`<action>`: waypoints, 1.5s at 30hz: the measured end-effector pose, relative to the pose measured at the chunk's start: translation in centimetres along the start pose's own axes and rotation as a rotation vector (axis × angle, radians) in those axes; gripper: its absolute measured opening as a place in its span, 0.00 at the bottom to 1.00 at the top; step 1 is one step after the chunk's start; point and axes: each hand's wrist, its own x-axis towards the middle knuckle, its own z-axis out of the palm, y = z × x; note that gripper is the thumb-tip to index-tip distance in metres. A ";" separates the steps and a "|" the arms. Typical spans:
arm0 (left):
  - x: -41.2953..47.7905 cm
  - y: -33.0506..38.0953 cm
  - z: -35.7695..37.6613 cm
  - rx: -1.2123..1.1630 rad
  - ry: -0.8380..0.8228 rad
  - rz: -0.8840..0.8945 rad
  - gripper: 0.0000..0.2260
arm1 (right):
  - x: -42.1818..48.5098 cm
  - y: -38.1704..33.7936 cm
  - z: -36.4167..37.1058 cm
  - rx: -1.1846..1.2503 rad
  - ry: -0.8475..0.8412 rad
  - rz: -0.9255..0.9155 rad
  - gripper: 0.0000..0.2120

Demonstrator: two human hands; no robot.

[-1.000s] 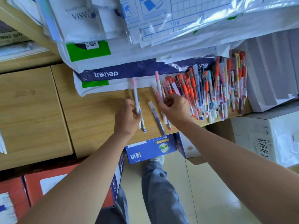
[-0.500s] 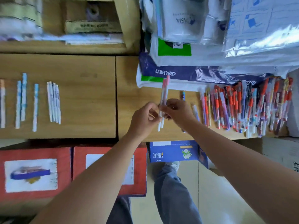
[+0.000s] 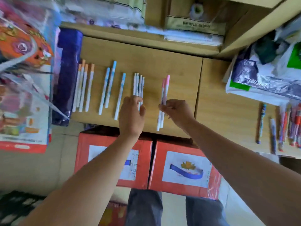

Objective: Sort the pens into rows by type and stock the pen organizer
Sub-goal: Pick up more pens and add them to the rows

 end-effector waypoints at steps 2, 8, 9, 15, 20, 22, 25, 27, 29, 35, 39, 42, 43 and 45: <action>0.8 -1.1 -0.8 -0.165 -0.082 -0.075 0.09 | 0.4 -1.7 2.0 -0.061 -0.029 -0.006 0.13; 2.5 -2.7 -2.9 -0.472 -0.311 -0.254 0.11 | 0.5 -5.5 5.8 -0.230 -0.163 -0.055 0.09; 2.8 -3.0 -3.2 -0.487 -0.307 -0.250 0.09 | 0.5 -5.9 6.0 -0.225 -0.175 -0.049 0.09; 4.6 -5.0 -4.4 -0.459 -0.203 -0.267 0.10 | 1.3 -7.0 6.7 -0.130 -0.076 -0.050 0.03; 5.7 -6.2 -4.5 -0.291 -0.242 -0.165 0.12 | 3.2 -6.2 8.0 -0.347 0.295 -0.170 0.08; 5.9 -6.6 -4.1 -0.262 -0.254 -0.141 0.15 | 3.8 -6.2 8.8 -0.405 0.278 -0.176 0.11; 6.2 -6.7 -3.6 -0.210 -0.258 -0.091 0.19 | 4.4 -6.0 9.5 -0.457 0.233 -0.159 0.11; 6.4 -6.4 -3.5 -0.177 -0.243 -0.078 0.20 | 4.8 -5.8 9.4 -0.450 0.224 -0.170 0.08; 6.5 -6.0 -3.3 -0.156 -0.232 -0.074 0.19 | 4.9 -5.5 9.0 -0.433 0.218 -0.172 0.06; 6.7 -3.7 -2.5 -0.137 -0.256 -0.090 0.18 | 4.5 -3.8 5.8 -0.380 0.253 -0.117 0.06; 7.2 -2.2 -0.9 -0.126 -0.265 -0.069 0.21 | 4.2 -2.3 3.4 -0.378 0.267 -0.103 0.07; 7.5 -0.9 0.3 -0.049 -0.279 -0.048 0.21 | 4.2 -1.5 2.3 -0.376 0.274 -0.108 0.07; 7.5 -0.6 0.6 -0.030 -0.273 -0.040 0.19 | 4.2 -1.2 2.1 -0.371 0.273 -0.112 0.08; 7.5 -0.2 0.9 0.015 -0.244 -0.020 0.16 | 4.2 -1.0 2.1 -0.359 0.270 -0.124 0.08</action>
